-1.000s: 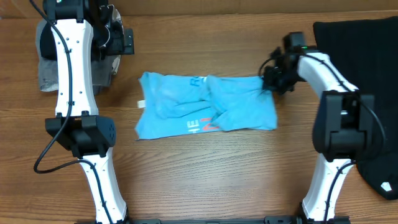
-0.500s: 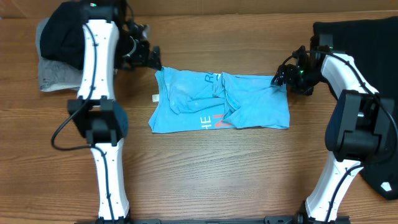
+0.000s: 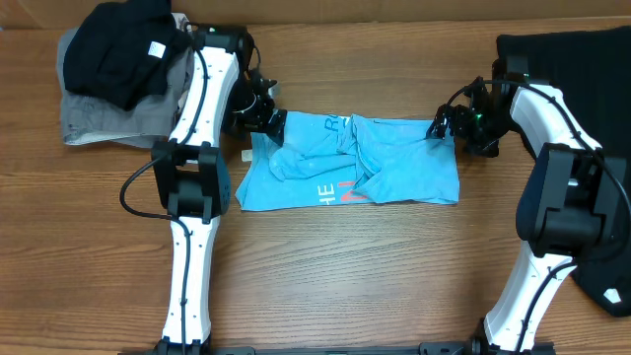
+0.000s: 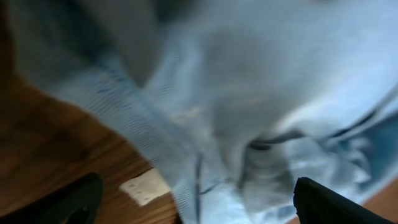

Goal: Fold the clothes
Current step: 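Move both grippers to the shirt's left and right ends, then grasp the left end with the left gripper and fold it rightward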

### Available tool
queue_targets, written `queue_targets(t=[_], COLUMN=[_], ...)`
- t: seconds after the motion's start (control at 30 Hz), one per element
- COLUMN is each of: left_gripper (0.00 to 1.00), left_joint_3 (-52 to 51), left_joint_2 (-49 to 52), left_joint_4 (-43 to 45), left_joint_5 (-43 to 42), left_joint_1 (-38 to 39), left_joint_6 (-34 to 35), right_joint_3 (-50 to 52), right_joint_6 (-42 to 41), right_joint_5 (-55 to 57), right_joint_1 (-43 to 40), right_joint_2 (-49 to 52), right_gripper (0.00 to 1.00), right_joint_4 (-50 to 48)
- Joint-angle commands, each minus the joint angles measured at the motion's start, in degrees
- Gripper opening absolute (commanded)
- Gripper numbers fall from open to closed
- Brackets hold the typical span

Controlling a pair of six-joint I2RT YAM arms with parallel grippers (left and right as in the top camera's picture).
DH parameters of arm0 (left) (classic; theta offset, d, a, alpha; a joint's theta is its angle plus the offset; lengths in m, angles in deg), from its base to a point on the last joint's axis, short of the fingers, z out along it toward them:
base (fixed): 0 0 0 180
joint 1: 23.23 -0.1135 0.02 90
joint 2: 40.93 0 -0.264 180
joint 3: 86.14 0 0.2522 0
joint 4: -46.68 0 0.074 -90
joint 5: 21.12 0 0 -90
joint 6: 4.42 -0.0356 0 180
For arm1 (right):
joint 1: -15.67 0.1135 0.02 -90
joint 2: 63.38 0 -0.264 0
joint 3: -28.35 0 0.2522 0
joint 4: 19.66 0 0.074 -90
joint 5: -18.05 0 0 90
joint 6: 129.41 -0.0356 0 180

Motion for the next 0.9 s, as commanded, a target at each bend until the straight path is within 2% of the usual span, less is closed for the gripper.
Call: queue_targets(t=[0.0, 0.23, 0.43, 0.47, 0.5, 0.53, 0.57, 0.6, 0.63, 0.87], left_gripper=[1.0, 1.0, 1.0, 0.96, 0.88, 0.75, 0.52, 0.09, 0.05, 0.05], left_joint_3=[-1.75, -7.58, -8.24, -8.55, -9.05, -9.64, -10.6, -11.52, -12.46, -15.52], left_joint_2=[0.39, 0.39, 0.09, 0.09, 0.09, 0.09, 0.09, 0.09, 0.09, -0.11], left_joint_4=[-0.2, -0.2, -0.2, -0.2, -0.17, -0.13, 0.02, 0.26, 0.5, 3.98], left_joint_5=[6.19, 6.69, 6.67, 6.69, 6.71, 6.71, 6.64, 6.71, 6.67, 6.45], left_joint_1=[1.11, 4.79, 6.84, 6.84, 6.84, 6.84, 6.78, 6.64, 6.49, 4.98], left_joint_6=[4.9, 7.61, 11.56, 11.91, 12.09, 12.11, 12.13, 12.66, 13.22, 13.6], right_joint_3=[-0.46, -0.46, -0.46, -0.46, -0.46, -0.46, -0.46, -0.46, -0.46, -0.46], right_joint_6=[-0.44, -0.42, -0.39, -0.42, -0.39, -0.39, -0.42, -0.42, -0.44, -1.09], right_joint_5=[0.07, 0.09, 0.13, 0.13, 0.15, 0.13, 0.13, 0.09, 0.07, -1.84], right_joint_1=[-0.48, -0.48, -0.48, -0.48, -0.48, -0.48, -0.48, -0.48, -0.48, -0.37], right_joint_2=[-1.51, -1.51, -1.51, -1.51, -1.51, -1.51, -1.51, -1.51, -1.51, -1.51], right_gripper=[1.0, 1.0, 1.0, 1.0, 1.0, 1.0, 1.0, 1.0, 1.0, 0.89], right_joint_4=[0.37, 0.76, 1.07, 1.07, 1.05, 1.03, 1.03, 1.03, 1.03, 1.92])
